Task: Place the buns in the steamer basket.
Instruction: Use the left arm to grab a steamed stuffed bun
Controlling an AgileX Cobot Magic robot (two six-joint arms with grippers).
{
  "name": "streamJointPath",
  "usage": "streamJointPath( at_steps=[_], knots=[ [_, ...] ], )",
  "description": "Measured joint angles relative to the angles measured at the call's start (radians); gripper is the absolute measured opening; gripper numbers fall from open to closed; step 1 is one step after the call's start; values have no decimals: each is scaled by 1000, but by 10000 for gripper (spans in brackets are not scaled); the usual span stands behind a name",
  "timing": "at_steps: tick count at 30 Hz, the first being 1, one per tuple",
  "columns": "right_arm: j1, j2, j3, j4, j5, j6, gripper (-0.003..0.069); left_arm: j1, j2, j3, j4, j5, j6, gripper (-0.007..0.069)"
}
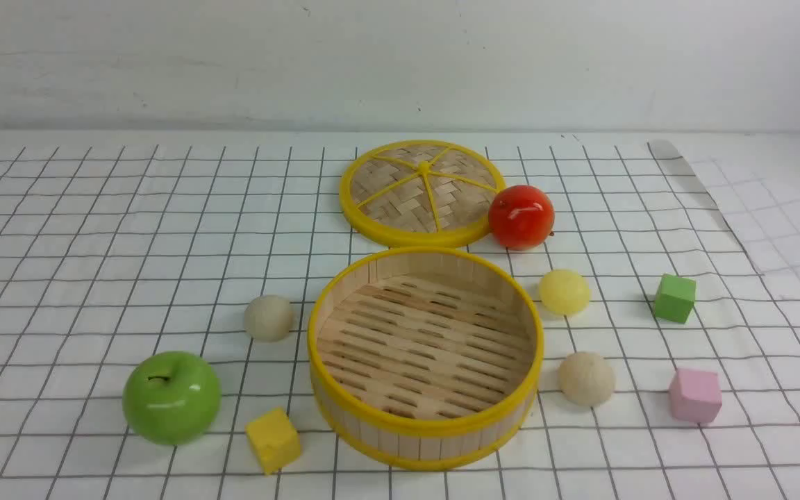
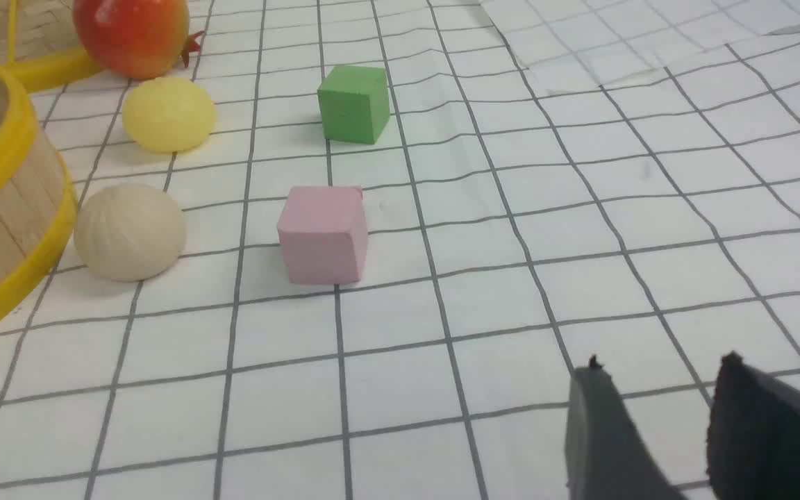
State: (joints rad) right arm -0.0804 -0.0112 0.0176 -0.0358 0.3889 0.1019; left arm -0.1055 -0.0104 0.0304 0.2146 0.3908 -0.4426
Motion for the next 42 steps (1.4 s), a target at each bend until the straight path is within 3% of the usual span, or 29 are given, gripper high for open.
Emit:
streamJointPath(
  at_steps=[34, 39, 42],
  knots=[
    [0, 0, 0, 0, 0, 0, 239, 0, 0, 0, 11, -1, 0, 238],
    [0, 0, 0, 0, 0, 0, 239, 0, 0, 0, 20, -93, 0, 238],
    [0, 0, 0, 0, 0, 0, 239, 0, 0, 0, 5, -290, -38, 238]
  ],
)
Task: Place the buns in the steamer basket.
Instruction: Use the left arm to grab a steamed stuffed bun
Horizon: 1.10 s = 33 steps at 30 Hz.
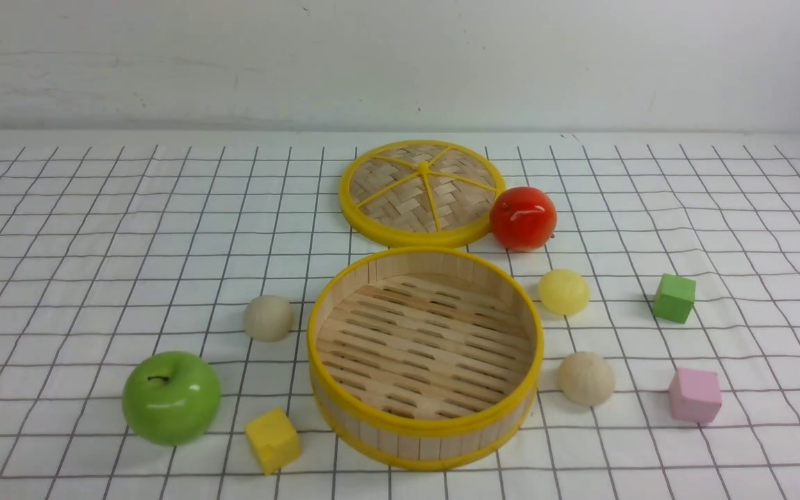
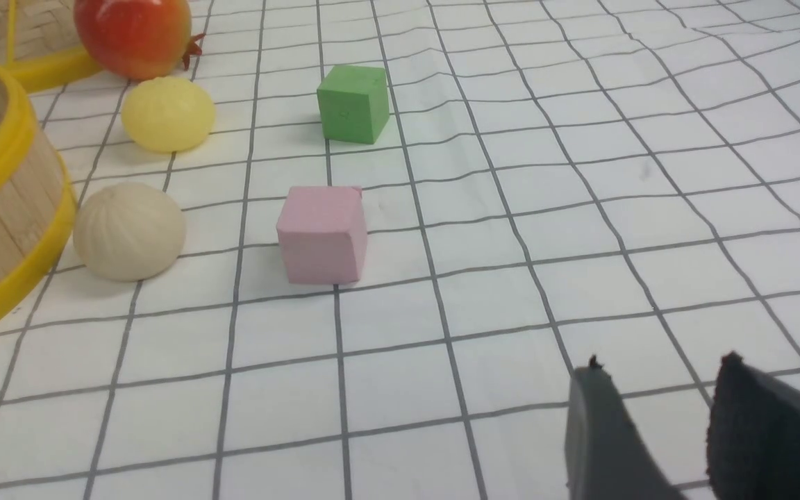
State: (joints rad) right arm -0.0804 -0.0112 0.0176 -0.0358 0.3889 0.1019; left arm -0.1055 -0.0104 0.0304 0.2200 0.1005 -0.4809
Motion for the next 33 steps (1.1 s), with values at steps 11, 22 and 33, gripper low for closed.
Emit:
streamJointPath(
  at_steps=[11, 22, 33],
  knots=[
    [0, 0, 0, 0, 0, 0, 239, 0, 0, -96, -64, -224, -135, 238],
    [0, 0, 0, 0, 0, 0, 239, 0, 227, -601, -105, 287, -145, 238],
    [0, 0, 0, 0, 0, 0, 239, 0, 616, -607, -108, 564, -145, 238]
  ],
)
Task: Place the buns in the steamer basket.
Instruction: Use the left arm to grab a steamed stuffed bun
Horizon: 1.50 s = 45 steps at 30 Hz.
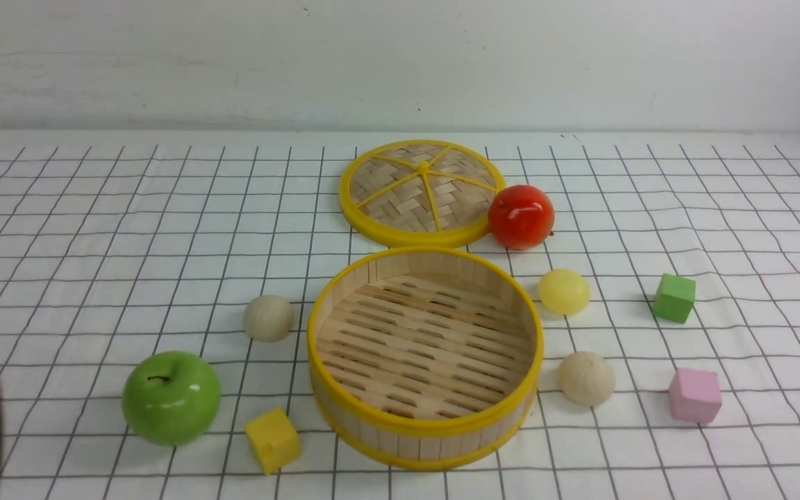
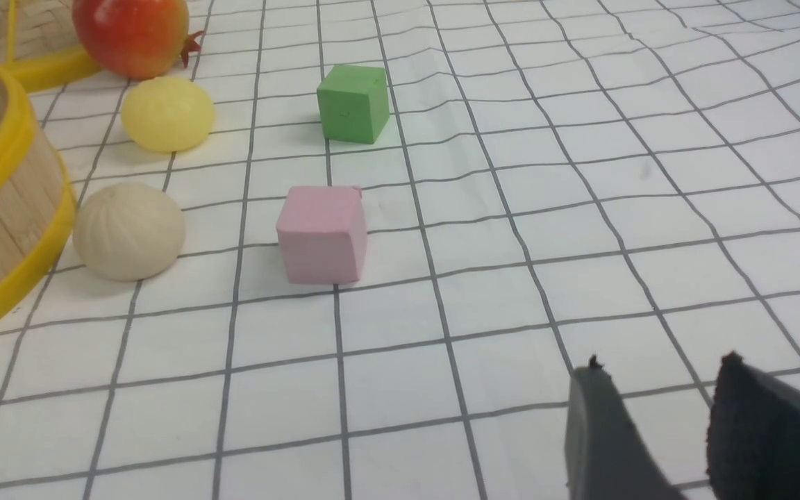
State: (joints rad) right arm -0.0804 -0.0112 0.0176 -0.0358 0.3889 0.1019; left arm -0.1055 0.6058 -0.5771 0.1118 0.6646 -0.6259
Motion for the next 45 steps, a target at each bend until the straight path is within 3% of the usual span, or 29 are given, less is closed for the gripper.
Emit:
streamJointPath(
  at_steps=[4, 8, 12, 15, 21, 30, 45],
  knots=[
    [0, 0, 0, 0, 0, 0, 239, 0, 159, -21, -53, -21, 33, 238],
    [0, 0, 0, 0, 0, 0, 239, 0, 310, -109, -126, -15, 137, 238],
    [0, 0, 0, 0, 0, 0, 239, 0, 537, -281, -223, 21, 314, 238],
    [0, 0, 0, 0, 0, 0, 239, -1, 698, -390, -262, 46, 362, 238],
    [0, 0, 0, 0, 0, 0, 239, -38, 921, -562, -253, 92, 371, 238],
    [0, 0, 0, 0, 0, 0, 239, -163, 1175, -809, -112, 103, 301, 238],
    [0, 0, 0, 0, 0, 0, 239, -171, 1347, -858, -142, -23, 289, 238]
  ],
)
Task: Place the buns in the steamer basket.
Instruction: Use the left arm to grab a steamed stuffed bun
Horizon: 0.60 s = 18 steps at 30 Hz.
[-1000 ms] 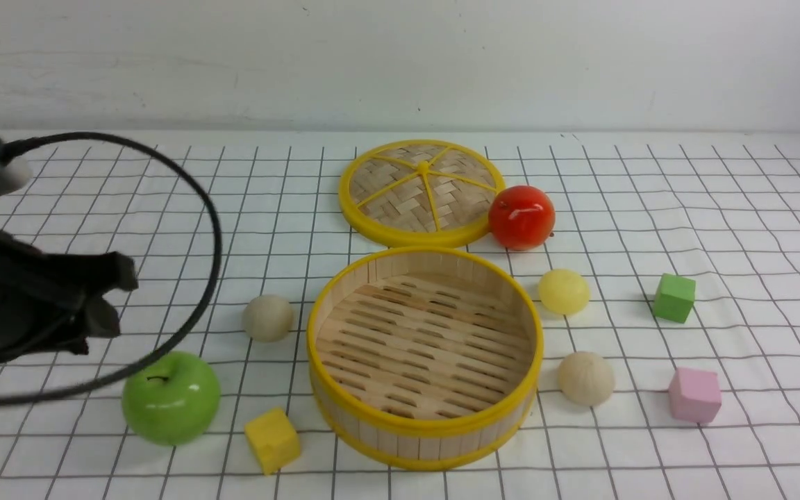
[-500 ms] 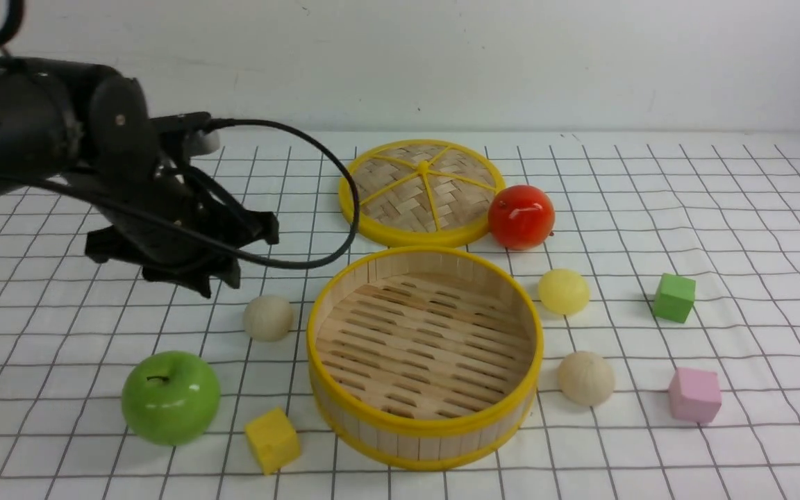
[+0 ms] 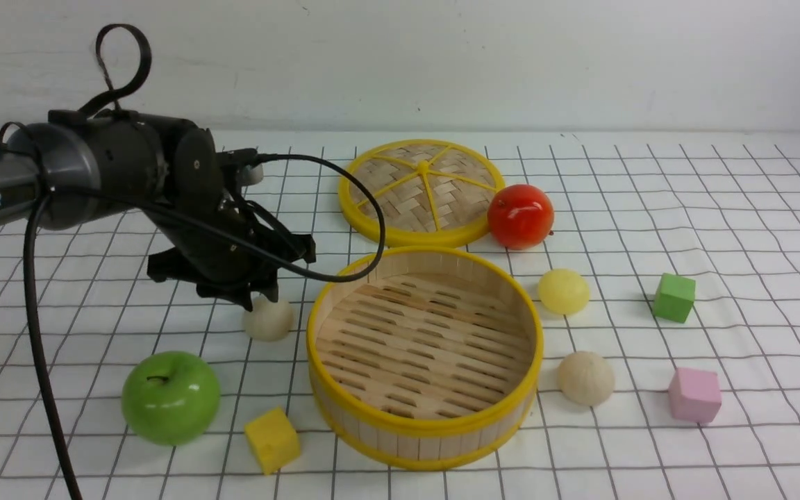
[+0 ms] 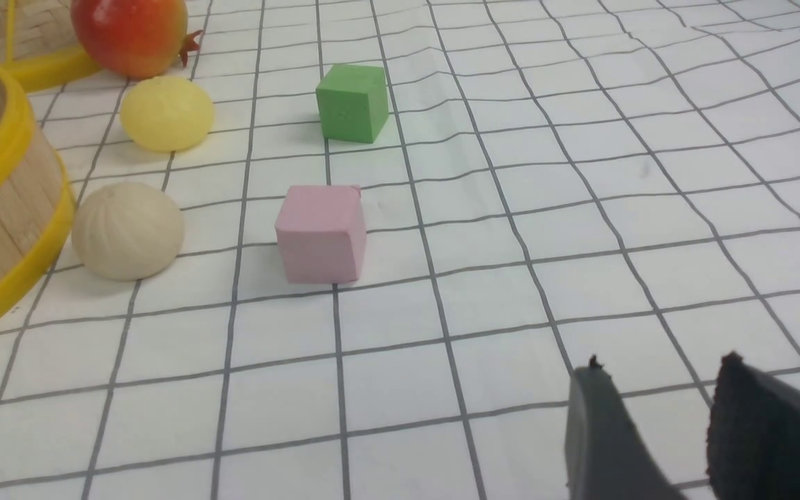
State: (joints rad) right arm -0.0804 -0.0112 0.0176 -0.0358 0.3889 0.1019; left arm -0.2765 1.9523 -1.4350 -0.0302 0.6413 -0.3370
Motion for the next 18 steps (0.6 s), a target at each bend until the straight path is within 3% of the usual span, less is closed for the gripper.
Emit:
streamJointPath(
  at_steps=[18],
  knots=[
    [0, 0, 0, 0, 0, 0, 239, 0, 16, 0, -4, -21, -1, 238]
  ],
)
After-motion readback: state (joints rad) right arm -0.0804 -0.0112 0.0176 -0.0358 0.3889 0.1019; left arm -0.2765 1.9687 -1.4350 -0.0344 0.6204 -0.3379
